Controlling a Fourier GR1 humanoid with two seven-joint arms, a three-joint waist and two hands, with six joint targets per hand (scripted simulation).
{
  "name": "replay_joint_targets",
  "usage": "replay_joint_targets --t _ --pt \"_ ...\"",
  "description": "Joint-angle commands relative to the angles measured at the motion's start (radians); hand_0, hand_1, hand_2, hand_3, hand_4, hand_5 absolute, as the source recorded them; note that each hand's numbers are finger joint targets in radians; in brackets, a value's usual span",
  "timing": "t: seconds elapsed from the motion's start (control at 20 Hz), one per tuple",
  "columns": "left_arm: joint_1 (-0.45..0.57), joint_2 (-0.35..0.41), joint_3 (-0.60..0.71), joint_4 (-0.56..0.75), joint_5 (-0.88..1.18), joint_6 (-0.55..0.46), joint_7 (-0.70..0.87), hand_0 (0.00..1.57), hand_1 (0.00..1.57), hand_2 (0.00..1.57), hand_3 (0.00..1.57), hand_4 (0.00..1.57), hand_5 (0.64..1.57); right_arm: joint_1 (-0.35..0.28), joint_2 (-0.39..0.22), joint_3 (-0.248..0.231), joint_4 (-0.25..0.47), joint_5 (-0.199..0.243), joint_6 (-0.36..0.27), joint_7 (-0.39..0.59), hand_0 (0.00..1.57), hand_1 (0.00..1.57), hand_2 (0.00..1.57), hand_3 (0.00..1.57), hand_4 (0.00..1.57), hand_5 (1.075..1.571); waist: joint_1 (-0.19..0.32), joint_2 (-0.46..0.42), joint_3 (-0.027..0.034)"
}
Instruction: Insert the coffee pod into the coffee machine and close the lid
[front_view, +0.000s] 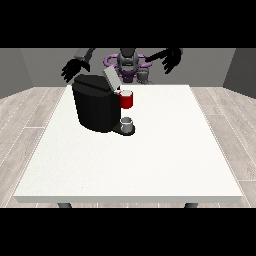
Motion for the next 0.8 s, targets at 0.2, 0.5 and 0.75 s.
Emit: replay_joint_targets --t 0.2,0.5,0.75 --pt "0.202 -0.106 0.064 -0.023 0.12 0.007 -0.047 0.0 0.0 0.0 0.0 0.23 1.571 0.002 -0.068 0.039 -0.104 0.007 0.072 0.082 0.0 0.0 0.0 0.0 0.35 1.571 0.058 -0.138 -0.0002" --pt "0.27 -0.123 0.069 -0.074 0.179 -0.034 -0.003 0.0 0.0 0.0 0.0 0.0 1.571 -0.028 -0.099 0.063 -0.174 -0.011 0.142 0.116 0.0 0.0 0.0 0.0 0.0 1.571 0.099 -0.159 0.0006" --pt "0.303 -0.158 0.057 -0.141 0.224 -0.049 -0.003 0.0 0.0 0.0 0.0 0.14 1.571 -0.114 -0.148 0.04 -0.174 -0.04 0.2 0.138 0.0 0.0 0.0 0.0 0.0 1.571 0.153 -0.11 0.0008"
